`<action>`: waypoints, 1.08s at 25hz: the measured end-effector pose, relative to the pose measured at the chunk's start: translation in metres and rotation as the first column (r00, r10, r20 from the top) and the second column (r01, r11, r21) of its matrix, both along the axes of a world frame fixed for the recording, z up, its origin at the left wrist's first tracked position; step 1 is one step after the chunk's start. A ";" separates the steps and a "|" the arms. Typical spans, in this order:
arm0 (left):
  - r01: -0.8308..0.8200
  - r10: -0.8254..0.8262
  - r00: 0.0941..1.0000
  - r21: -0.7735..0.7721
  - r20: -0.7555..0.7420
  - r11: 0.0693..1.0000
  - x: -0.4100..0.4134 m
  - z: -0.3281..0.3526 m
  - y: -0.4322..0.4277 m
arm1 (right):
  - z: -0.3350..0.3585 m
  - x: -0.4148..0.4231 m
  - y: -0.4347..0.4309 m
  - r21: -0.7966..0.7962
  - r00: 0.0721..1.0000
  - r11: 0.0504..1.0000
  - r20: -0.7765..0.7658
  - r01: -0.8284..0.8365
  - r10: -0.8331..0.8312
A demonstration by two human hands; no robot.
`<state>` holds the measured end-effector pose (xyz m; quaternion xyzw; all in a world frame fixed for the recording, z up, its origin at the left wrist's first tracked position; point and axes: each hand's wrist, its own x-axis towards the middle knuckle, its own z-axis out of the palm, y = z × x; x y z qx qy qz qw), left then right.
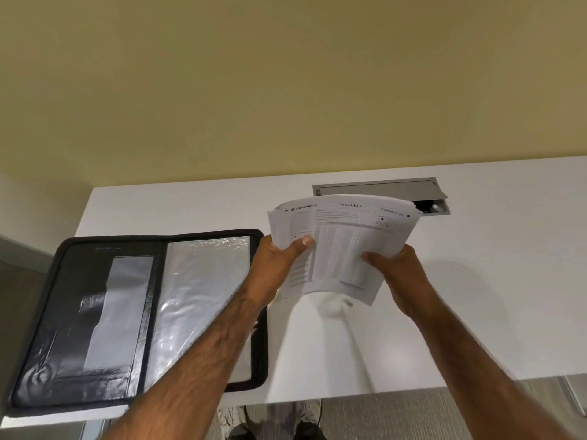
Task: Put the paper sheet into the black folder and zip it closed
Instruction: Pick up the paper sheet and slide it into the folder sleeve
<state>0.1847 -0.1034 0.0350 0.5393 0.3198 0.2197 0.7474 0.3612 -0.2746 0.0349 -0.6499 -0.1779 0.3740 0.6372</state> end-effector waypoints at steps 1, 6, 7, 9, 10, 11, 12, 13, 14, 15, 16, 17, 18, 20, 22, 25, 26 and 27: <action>-0.012 0.012 1.000 0.012 0.010 1.000 0.000 0.002 -0.003 | 0.001 -0.003 0.001 0.009 0.999 0.999 0.008 0.044 -0.044; -0.087 0.087 0.996 0.051 0.018 0.995 -0.006 -0.003 -0.017 | 0.000 -0.014 -0.002 0.059 0.997 0.996 0.033 0.066 -0.068; -0.097 0.097 0.995 0.054 0.006 0.994 -0.007 -0.005 -0.019 | -0.001 -0.017 -0.004 0.075 0.999 0.997 0.024 0.034 -0.036; -0.089 0.091 0.996 0.085 -0.024 0.992 -0.008 -0.009 -0.021 | -0.002 -0.021 -0.005 0.082 1.000 0.997 0.018 0.005 -0.007; -0.078 0.081 0.996 0.101 -0.027 0.992 -0.008 -0.011 -0.023 | -0.002 -0.022 -0.005 0.070 0.999 0.997 0.033 0.017 -0.019; -0.072 0.075 0.997 0.110 -0.022 0.991 -0.008 -0.011 -0.024 | -0.002 -0.024 -0.005 0.051 0.998 0.998 0.054 0.039 -0.042; -0.072 0.074 0.997 0.113 -0.018 0.991 -0.009 -0.010 -0.025 | -0.001 -0.025 -0.005 0.035 0.995 0.998 0.073 0.059 -0.061; -0.072 0.074 0.997 0.115 -0.015 0.991 -0.009 -0.009 -0.025 | -0.001 -0.025 -0.005 0.022 0.994 0.997 0.085 0.074 -0.075; -0.071 0.073 0.997 0.116 -0.010 0.991 -0.010 -0.009 -0.025 | 0.000 -0.024 -0.005 0.009 0.992 0.996 0.092 0.086 -0.086; -0.068 0.069 0.998 0.117 -0.006 0.991 -0.011 -0.010 -0.025 | 0.000 -0.023 -0.006 0.002 0.991 0.996 0.095 0.092 -0.092; -0.065 0.066 0.998 0.114 -0.005 0.991 -0.012 -0.012 -0.024 | 0.000 -0.023 -0.006 0.000 0.991 0.996 0.095 0.091 -0.090; -0.062 0.063 0.998 0.105 -0.006 0.993 -0.013 -0.014 -0.025 | 0.001 -0.023 -0.006 -0.004 0.992 0.996 0.094 0.084 -0.083; -0.063 0.064 0.998 0.090 -0.011 0.994 -0.014 -0.017 -0.025 | 0.000 -0.024 -0.007 -0.011 0.992 0.997 0.097 0.078 -0.076; -0.071 0.073 0.997 0.076 -0.024 0.995 -0.013 -0.021 -0.027 | -0.002 -0.025 -0.008 -0.017 0.993 0.997 0.096 0.073 -0.071; -0.078 0.081 0.996 0.073 -0.030 0.994 -0.013 -0.024 -0.028 | -0.005 -0.027 -0.009 -0.010 0.994 0.997 0.081 0.077 -0.076; -0.077 0.080 0.996 0.065 -0.048 0.995 -0.012 -0.029 -0.027 | -0.010 -0.027 -0.010 -0.049 0.993 0.995 0.084 0.092 -0.087; -0.082 0.085 0.995 0.056 -0.061 0.995 -0.011 -0.029 -0.028 | -0.012 -0.027 -0.011 -0.071 0.992 0.993 0.096 0.092 -0.085; -0.090 0.094 0.993 0.052 -0.075 0.995 -0.011 -0.028 -0.028 | -0.014 -0.028 -0.011 -0.093 0.991 0.992 0.110 0.089 -0.079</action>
